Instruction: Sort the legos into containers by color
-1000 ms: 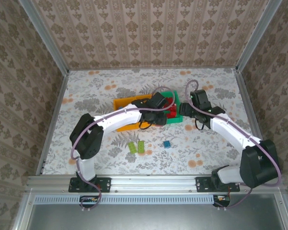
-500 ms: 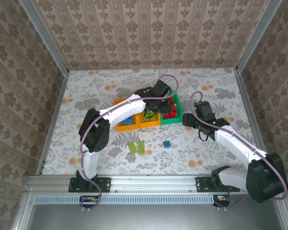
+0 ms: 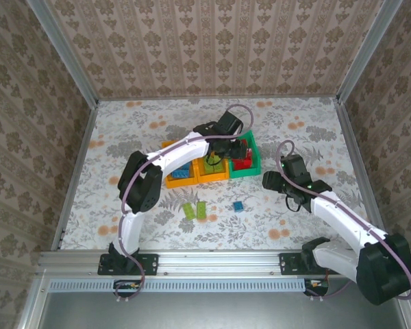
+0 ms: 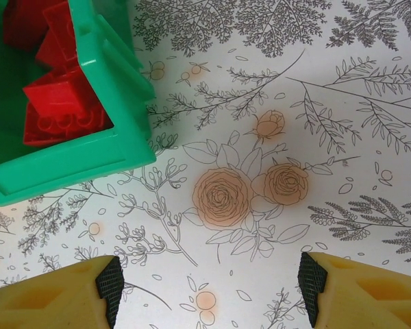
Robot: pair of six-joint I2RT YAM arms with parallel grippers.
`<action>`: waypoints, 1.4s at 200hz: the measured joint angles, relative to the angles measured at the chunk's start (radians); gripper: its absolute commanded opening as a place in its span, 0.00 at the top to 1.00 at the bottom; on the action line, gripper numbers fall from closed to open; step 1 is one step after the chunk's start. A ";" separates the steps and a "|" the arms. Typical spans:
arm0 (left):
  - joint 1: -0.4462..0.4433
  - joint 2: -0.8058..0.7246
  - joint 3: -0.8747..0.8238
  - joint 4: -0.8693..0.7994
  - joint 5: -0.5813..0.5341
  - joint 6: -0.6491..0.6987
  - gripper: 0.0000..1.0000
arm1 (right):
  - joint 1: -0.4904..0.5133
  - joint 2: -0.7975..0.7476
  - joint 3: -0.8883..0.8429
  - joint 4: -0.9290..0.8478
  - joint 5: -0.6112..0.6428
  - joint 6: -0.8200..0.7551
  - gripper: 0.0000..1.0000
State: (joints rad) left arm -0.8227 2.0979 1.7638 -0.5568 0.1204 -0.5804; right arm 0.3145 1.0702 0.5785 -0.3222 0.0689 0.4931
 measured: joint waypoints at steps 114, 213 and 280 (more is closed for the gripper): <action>0.000 -0.043 -0.054 0.062 -0.003 -0.021 0.00 | 0.356 0.072 -0.005 0.023 -0.020 0.066 0.26; 0.028 -0.277 -0.294 0.123 -0.099 -0.020 0.00 | 0.548 0.338 0.077 0.035 0.061 0.121 0.28; 0.093 -0.413 -0.490 0.143 -0.133 -0.029 0.00 | 0.555 0.452 0.156 0.018 0.117 0.113 0.69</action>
State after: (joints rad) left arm -0.7292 1.6852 1.2739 -0.4133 -0.0128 -0.6090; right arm 0.8700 1.5219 0.7345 -0.3038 0.1856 0.6064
